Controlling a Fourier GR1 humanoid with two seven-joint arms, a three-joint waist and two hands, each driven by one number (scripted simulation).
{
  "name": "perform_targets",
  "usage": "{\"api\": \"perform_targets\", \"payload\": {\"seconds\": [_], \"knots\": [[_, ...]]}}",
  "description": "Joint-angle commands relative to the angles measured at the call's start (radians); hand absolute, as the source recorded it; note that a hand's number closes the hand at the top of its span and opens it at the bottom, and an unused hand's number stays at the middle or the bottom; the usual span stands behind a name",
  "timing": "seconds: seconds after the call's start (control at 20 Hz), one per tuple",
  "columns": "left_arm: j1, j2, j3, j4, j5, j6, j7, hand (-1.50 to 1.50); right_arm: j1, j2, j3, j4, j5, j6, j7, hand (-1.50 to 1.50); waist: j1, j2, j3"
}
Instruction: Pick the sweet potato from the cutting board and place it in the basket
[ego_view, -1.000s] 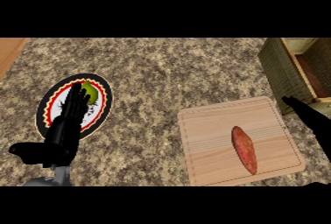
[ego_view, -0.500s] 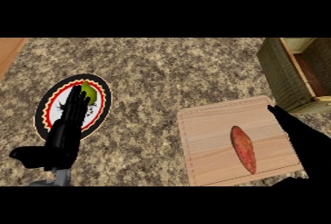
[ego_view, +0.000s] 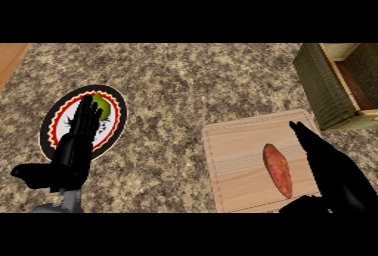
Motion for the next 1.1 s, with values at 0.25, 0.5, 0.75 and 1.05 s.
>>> {"api": "perform_targets", "payload": {"seconds": [0.25,0.5,0.75,1.05], "knots": [[0.001,-0.028,0.037,0.034,-0.008,-0.027,-0.022,0.0,0.054,0.112,0.002,0.03,0.165,0.044,0.064,-1.5,-0.004,-0.001,0.0],[0.041,-0.019,0.032,-0.004,-0.017,-0.066,-0.023,0.0,0.044,0.176,-0.038,0.152,0.19,0.046,-0.006,-1.5,0.0,0.0,0.0],[-0.043,-0.03,0.049,-0.045,-0.042,-0.032,0.093,0.0,0.075,0.205,-0.067,0.24,0.228,0.048,-0.119,-1.5,-0.001,0.0,0.001],[0.031,-0.061,0.055,-0.01,-0.057,-0.073,0.008,0.0,0.102,0.265,-0.098,0.226,0.253,0.124,-0.111,-1.5,-0.002,0.0,0.0]]}}
